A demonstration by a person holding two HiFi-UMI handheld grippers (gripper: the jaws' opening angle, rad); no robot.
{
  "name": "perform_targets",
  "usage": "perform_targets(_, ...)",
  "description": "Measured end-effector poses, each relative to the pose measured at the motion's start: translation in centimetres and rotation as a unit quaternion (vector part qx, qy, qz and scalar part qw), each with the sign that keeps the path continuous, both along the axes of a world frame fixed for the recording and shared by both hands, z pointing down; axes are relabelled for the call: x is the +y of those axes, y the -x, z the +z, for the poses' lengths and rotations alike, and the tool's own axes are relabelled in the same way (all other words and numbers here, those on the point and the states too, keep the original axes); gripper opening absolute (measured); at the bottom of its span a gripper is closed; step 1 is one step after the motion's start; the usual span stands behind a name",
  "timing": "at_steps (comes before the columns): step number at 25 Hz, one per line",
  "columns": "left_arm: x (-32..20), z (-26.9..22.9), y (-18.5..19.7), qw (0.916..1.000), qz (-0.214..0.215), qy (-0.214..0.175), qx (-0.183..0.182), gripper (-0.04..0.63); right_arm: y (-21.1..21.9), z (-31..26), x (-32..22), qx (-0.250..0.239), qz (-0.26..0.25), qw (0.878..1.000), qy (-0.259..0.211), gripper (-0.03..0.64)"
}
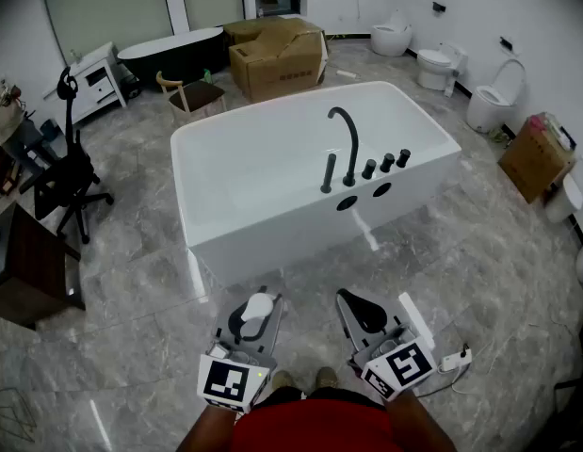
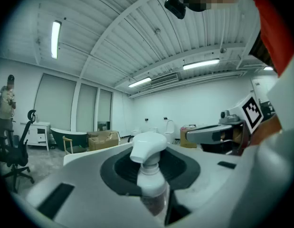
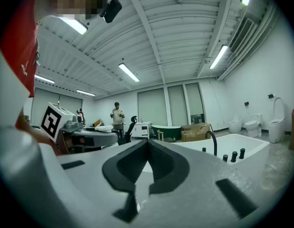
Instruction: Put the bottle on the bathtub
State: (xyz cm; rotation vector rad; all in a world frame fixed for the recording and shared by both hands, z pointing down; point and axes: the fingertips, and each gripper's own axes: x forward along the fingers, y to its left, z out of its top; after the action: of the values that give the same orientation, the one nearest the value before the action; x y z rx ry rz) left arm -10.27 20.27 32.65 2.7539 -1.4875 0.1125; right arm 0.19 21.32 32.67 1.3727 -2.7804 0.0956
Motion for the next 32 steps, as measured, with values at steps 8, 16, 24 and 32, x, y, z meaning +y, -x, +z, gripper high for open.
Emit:
perform_targets(8, -0.7, 0.3, 1.4, 0.9997, 0.021, -0.002, 0.008, 0.094, 1.8, -0.1, -0.9, -0.019, 0.007, 1.000, 0.003, 0.005)
perform_targets(16, -2.9, 0.6, 2.8, 0.9992, 0.038, 0.006, 0.007, 0.095, 3.2, 1.2, -1.9, -0.006, 0.023, 1.000, 0.017, 0.005)
perform_targets(24, -8.4, 1.8, 2.8, 0.9993, 0.030, 0.022, 0.003, 0.094, 2.6, 2.4, -7.4, -0.013, 0.025, 0.999, 0.022, 0.005)
perform_targets(32, -17.4, 2.6, 1.4, 0.9997, -0.001, 0.024, -0.006, 0.094, -0.1, 2.6, -17.6, -0.021, 0.004, 1.000, 0.006, 0.005)
